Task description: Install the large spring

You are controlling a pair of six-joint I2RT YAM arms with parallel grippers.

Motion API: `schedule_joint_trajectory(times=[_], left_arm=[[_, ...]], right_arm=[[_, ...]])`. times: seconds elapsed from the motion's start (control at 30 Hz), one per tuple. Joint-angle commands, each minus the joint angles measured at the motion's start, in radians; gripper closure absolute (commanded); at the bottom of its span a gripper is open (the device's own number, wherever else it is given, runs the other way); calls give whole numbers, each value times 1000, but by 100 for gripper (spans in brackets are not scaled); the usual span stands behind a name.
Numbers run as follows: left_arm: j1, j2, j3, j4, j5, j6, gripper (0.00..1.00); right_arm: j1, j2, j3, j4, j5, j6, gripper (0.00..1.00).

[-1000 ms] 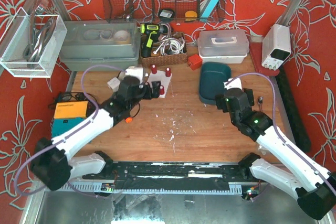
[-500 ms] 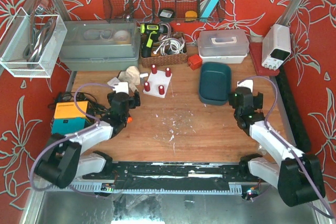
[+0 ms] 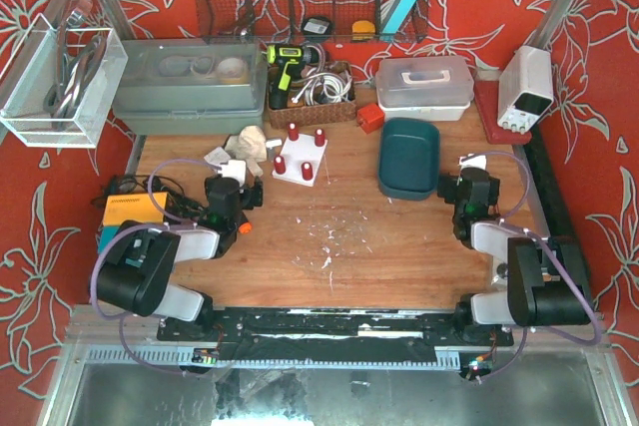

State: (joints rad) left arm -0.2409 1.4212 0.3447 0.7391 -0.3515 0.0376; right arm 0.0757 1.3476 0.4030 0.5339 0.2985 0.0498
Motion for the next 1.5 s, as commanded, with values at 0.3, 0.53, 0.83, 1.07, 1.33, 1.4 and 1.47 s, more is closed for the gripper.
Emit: schedule_joint_trajectory(times=[0.3,0.53,0.83,1.07,1.33,1.4,1.47], left_arm=[[8,-96,-101,188,85,42,0],[27,-103,-117,250,107,66,0],[76,-21,-115,307,117,26,0],[80,-54,-215,463,118,19,0],[101,-10,-253,549,179,18,0],[104,4,-259,575,182,17,0],[104,-9,-257,559,179,18,0]], right_arm=[[-1,51,40,50,-171,-48,1],[-12,13,70,-46,-221,-67,1],[-18,47,10,101,-272,-66,1],[-13,54,-129,347,-224,-60,1],[5,59,-124,344,-195,-69,1],[10,59,-122,339,-186,-71,1],[11,58,-122,339,-183,-71,1]])
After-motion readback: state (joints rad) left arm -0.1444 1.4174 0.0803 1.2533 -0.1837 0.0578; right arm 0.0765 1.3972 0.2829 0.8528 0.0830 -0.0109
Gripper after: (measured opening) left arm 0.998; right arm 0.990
